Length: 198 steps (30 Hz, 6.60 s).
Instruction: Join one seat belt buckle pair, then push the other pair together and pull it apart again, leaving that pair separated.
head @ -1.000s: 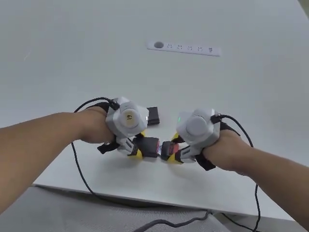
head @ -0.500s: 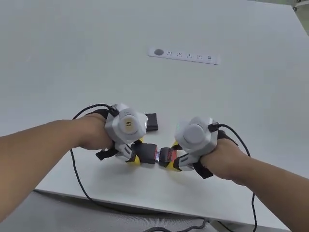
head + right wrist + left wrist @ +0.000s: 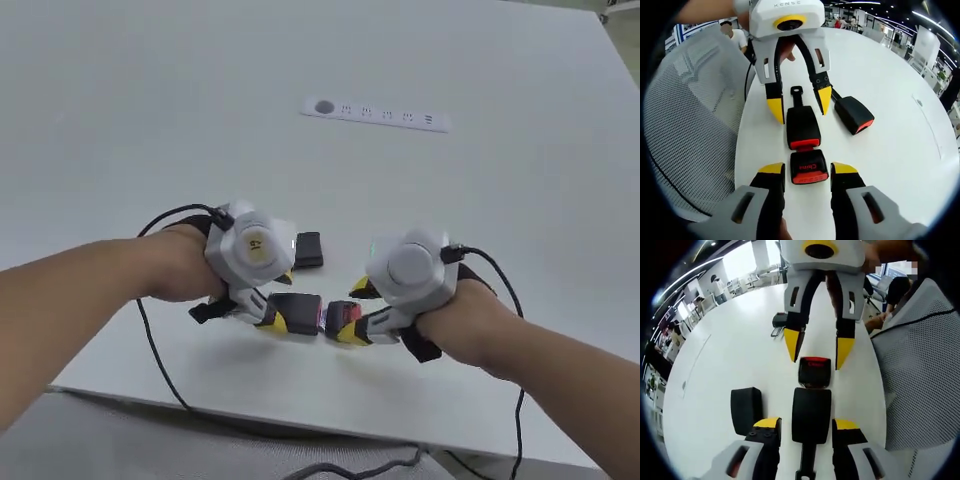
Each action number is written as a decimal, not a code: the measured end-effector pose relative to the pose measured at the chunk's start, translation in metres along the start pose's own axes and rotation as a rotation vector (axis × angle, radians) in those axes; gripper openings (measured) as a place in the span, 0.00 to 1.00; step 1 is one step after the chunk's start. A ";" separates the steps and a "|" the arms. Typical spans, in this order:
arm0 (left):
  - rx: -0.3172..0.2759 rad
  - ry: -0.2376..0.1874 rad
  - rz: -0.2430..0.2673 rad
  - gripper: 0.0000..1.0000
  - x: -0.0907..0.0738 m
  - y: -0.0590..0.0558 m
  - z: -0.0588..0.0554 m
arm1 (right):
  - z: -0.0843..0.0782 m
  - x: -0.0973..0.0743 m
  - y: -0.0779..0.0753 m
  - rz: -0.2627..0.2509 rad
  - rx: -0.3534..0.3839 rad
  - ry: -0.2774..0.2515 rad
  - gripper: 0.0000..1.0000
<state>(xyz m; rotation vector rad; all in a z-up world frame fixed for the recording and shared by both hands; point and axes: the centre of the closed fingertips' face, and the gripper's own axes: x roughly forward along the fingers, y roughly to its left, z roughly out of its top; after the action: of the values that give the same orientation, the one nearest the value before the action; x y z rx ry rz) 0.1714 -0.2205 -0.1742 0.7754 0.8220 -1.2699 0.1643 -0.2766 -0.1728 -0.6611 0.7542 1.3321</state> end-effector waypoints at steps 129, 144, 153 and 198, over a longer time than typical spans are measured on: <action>0.087 0.147 -0.016 0.33 0.034 0.086 -0.024 | -0.022 0.023 -0.088 -0.004 -0.112 0.154 0.31; 0.088 0.117 -0.011 0.32 0.032 0.083 -0.022 | -0.012 0.027 -0.087 0.008 -0.099 0.115 0.30; 0.096 0.104 -0.018 0.32 0.033 0.083 -0.022 | -0.012 0.032 -0.090 0.013 -0.100 0.108 0.29; 0.070 0.073 -0.011 0.31 0.032 0.083 -0.021 | 0.003 0.039 -0.085 0.027 -0.098 0.068 0.29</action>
<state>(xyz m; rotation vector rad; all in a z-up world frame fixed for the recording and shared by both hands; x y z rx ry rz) 0.2549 -0.2067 -0.2091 0.8791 0.8451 -1.2925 0.2518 -0.2617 -0.2022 -0.7795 0.7579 1.3835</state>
